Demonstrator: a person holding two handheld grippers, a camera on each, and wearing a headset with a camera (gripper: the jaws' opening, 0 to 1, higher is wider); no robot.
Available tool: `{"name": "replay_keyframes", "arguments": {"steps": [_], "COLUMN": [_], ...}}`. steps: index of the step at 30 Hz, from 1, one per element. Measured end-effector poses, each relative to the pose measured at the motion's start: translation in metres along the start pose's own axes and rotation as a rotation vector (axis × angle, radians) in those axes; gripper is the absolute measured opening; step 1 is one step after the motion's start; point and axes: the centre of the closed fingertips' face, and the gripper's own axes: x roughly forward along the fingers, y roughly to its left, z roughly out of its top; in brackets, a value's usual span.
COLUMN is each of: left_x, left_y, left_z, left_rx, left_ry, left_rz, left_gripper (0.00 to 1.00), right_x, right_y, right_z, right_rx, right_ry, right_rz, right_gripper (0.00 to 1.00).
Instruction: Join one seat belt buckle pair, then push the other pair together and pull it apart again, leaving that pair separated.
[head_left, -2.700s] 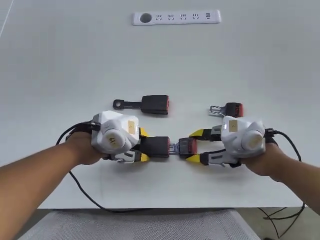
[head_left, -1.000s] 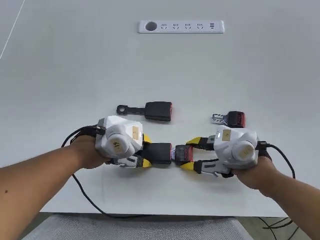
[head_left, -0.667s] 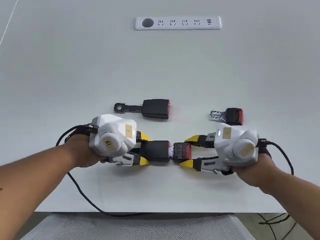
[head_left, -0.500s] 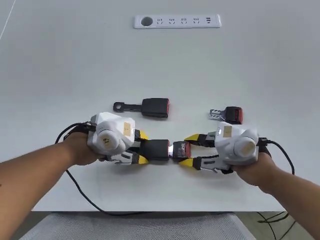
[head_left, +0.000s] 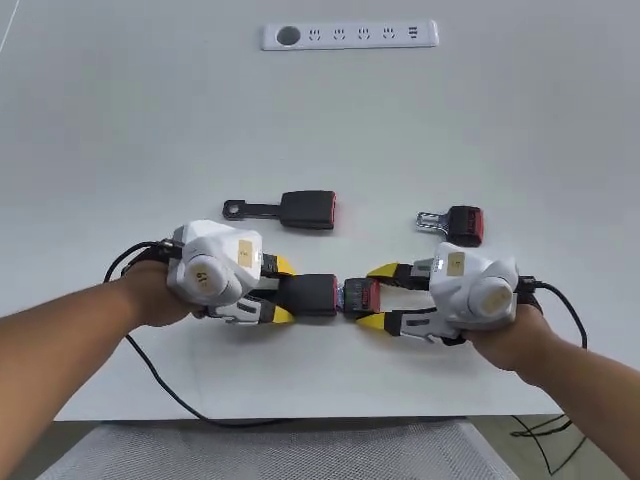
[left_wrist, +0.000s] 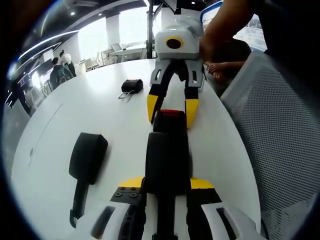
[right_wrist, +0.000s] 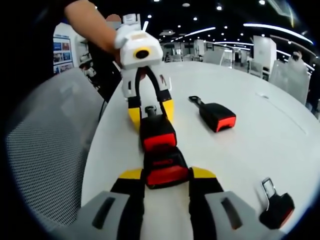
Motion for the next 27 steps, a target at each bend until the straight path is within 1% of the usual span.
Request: {"name": "replay_keyframes", "arguments": {"steps": [10,27], "left_x": [-0.0003,-0.0017], "left_y": [-0.0005,-0.0007], "left_z": [0.0002,-0.0003], "left_rx": [-0.006,-0.006], "left_ry": [-0.017,-0.026], "left_rz": [-0.003,-0.006], "left_gripper": [0.31,0.31], "right_x": [0.0000,0.0009], "right_y": [0.0005,0.0016], "right_z": [0.0007,0.0021], "right_rx": [-0.002,-0.012], "right_ry": [-0.008,-0.012], "right_rz": [-0.014,-0.024], "right_gripper": [0.32,0.33]}}
